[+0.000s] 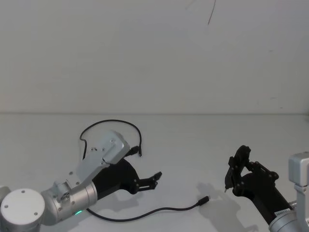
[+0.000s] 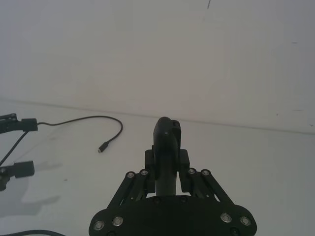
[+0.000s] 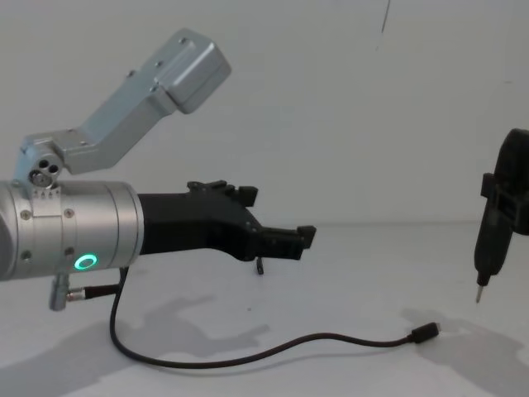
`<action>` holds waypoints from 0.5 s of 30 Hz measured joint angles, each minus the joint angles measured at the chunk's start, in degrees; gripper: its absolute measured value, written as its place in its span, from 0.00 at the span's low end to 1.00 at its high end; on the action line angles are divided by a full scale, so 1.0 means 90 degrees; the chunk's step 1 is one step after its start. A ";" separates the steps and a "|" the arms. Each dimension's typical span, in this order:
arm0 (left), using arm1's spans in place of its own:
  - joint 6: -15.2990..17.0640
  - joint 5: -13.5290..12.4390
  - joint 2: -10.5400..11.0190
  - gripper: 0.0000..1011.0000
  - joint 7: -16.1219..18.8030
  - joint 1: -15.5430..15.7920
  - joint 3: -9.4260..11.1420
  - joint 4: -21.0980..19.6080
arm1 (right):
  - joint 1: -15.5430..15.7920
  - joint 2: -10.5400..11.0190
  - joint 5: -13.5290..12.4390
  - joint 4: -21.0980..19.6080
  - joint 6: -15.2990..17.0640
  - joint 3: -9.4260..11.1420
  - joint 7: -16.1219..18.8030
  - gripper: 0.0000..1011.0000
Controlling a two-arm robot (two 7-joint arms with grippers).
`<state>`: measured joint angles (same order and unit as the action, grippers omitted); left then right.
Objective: Pick up the data cable with the one hand.
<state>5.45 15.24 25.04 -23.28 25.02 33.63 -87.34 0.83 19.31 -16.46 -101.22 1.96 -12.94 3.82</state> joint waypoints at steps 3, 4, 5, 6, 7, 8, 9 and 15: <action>-0.0054 -0.0046 -0.0036 0.99 0.0261 -0.0130 -0.0087 -0.0066 | 0.0000 0.0001 0.0000 0.0000 0.0000 0.0000 0.0000 0.26; -0.0080 -0.0067 -0.0055 0.99 0.0385 -0.0197 -0.0129 -0.0098 | 0.0000 0.0002 0.0000 0.0000 0.0000 0.0000 0.0000 0.26; -0.0091 -0.0076 -0.0063 0.99 0.0441 -0.0224 -0.0146 -0.0112 | 0.0001 0.0002 0.0000 0.0000 0.0000 0.0000 0.0000 0.26; -0.0105 -0.0087 -0.0071 0.99 0.0499 -0.0256 -0.0168 -0.0127 | 0.0000 0.0002 0.0000 0.0000 0.0000 0.0000 0.0000 0.26; -0.0132 -0.0109 -0.0090 0.99 0.0632 -0.0321 -0.0212 -0.0160 | 0.0000 0.0003 0.0000 -0.0001 0.0000 0.0000 0.0000 0.26; -0.0145 -0.0119 -0.0098 0.99 0.0698 -0.0351 -0.0235 -0.0177 | 0.0000 0.0003 0.0000 0.0000 -0.0001 0.0000 0.0000 0.26; -0.0160 -0.0130 -0.0106 0.99 0.0762 -0.0385 -0.0257 -0.0193 | 0.0000 0.0003 0.0000 0.0000 -0.0001 0.0000 0.0000 0.26; -0.0264 -0.0214 -0.0178 0.99 0.1262 -0.0640 -0.0426 -0.0324 | 0.0000 0.0003 0.0000 -0.0001 -0.0001 0.0000 0.0000 0.26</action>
<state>3.07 13.31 23.44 -11.93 19.26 29.80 -90.26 0.84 19.34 -16.46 -101.23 1.95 -12.94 3.82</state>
